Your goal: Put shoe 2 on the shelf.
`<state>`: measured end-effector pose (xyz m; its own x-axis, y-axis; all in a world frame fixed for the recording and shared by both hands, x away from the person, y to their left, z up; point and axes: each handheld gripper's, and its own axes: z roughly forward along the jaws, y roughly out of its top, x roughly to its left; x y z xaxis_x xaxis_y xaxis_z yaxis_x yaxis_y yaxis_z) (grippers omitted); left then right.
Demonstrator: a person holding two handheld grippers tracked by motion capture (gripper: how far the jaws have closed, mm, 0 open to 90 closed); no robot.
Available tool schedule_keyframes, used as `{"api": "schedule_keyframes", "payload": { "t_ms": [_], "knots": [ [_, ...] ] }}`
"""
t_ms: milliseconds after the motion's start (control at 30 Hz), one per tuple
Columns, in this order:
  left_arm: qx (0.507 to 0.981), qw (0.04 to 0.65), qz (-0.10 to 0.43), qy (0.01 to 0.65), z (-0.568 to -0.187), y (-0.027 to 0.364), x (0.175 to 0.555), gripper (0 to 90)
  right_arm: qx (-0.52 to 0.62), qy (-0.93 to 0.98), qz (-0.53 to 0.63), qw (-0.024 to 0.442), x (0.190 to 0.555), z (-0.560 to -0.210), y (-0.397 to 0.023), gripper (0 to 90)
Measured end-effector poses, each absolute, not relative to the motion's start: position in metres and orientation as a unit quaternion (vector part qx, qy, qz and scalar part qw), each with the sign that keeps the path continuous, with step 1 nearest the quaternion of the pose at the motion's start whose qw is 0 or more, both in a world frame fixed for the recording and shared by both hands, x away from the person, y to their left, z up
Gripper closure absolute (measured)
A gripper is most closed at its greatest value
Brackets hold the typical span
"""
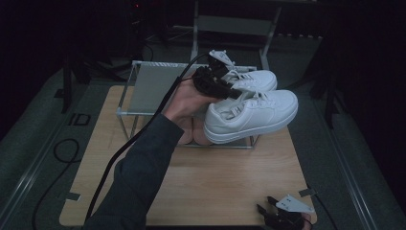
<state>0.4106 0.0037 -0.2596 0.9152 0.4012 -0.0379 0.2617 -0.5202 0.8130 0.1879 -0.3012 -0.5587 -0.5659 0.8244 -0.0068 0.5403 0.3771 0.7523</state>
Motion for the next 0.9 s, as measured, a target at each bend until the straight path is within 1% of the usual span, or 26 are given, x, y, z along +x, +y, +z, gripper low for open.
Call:
{"api": "schedule_keyframes", "payload": {
  "t_ms": [200,500,900],
  "knots": [
    [0.869,0.441,0.098,0.202,-0.258,0.003,0.414,75.9,0.423,0.807,0.364,0.195,0.188,-0.559,-0.301,46.1],
    [0.867,0.433,0.097,0.227,-0.262,0.005,0.424,76.0,0.423,0.806,0.364,0.195,0.188,-0.559,-0.301,46.1],
    [0.859,0.427,0.117,0.256,-0.262,0.011,0.434,75.9,0.423,0.806,0.364,0.195,0.188,-0.559,-0.301,46.2]
  ]
}}
